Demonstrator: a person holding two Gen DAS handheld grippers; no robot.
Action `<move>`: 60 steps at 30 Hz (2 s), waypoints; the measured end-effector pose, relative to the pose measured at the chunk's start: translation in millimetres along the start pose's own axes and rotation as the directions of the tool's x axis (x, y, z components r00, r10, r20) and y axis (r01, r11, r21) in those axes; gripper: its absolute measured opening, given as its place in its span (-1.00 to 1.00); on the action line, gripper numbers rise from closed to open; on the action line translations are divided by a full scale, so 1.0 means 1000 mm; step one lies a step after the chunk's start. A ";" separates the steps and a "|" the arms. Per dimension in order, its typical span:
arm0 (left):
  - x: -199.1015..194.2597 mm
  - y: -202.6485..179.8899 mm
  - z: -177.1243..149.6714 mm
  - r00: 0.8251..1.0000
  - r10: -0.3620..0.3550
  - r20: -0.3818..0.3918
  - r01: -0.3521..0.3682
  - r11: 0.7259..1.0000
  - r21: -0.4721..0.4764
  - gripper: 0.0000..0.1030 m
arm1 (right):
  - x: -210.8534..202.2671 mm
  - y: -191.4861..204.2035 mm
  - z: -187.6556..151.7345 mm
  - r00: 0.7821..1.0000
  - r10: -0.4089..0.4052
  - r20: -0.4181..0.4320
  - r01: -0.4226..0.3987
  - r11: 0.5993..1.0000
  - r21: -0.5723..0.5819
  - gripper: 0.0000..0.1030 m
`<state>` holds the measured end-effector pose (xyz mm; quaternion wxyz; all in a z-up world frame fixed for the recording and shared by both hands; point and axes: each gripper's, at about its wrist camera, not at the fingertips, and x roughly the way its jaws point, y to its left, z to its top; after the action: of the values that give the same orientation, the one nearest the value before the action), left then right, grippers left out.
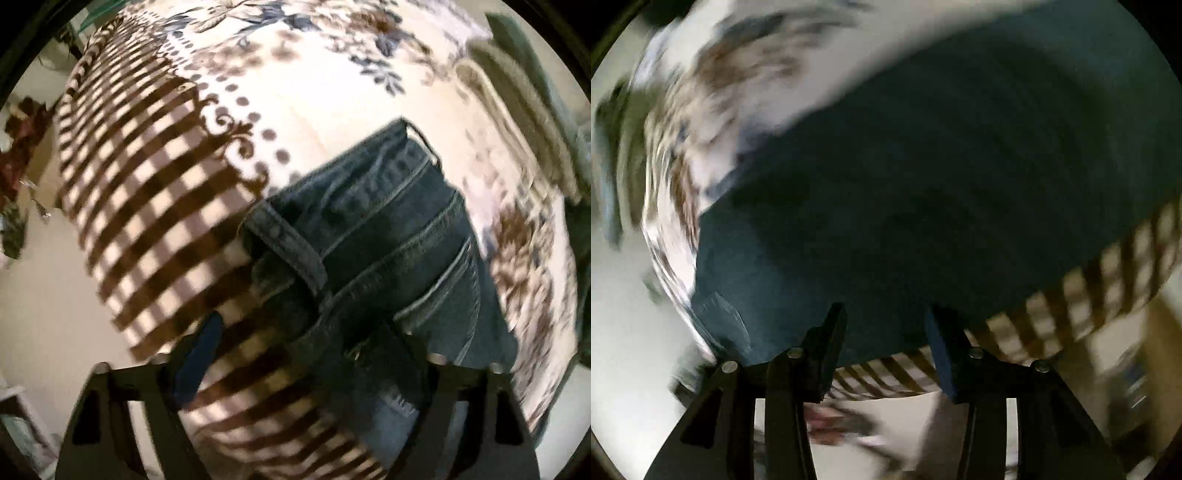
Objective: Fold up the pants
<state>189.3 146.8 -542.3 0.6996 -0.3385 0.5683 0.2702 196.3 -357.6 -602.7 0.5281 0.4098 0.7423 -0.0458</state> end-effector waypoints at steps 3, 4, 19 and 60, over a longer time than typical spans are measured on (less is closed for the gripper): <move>-0.003 0.001 0.002 0.998 -0.027 0.050 0.026 1.000 0.017 -0.54 | 0.002 -0.030 0.000 0.998 0.026 0.054 -0.030 0.997 0.067 -0.79; -0.003 0.004 0.003 0.998 -0.017 0.063 0.015 1.000 0.026 -0.54 | 0.002 -0.034 0.000 0.997 -0.019 0.071 0.015 0.998 0.061 -1.00; -0.033 -0.079 -0.072 0.996 0.086 0.010 -0.086 0.966 0.243 0.44 | -0.109 -0.128 0.005 0.967 0.133 0.217 -0.138 0.990 0.008 0.45; 0.087 -0.234 -0.212 0.988 0.150 0.022 -0.138 0.829 0.542 1.00 | -0.226 -0.311 0.206 0.651 0.413 0.637 -0.512 0.858 -0.032 -0.84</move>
<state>256.3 -165.4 -615.2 0.7382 -0.0860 0.6527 0.1468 169.6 -792.4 -621.1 0.7042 0.5854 0.3896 -0.0980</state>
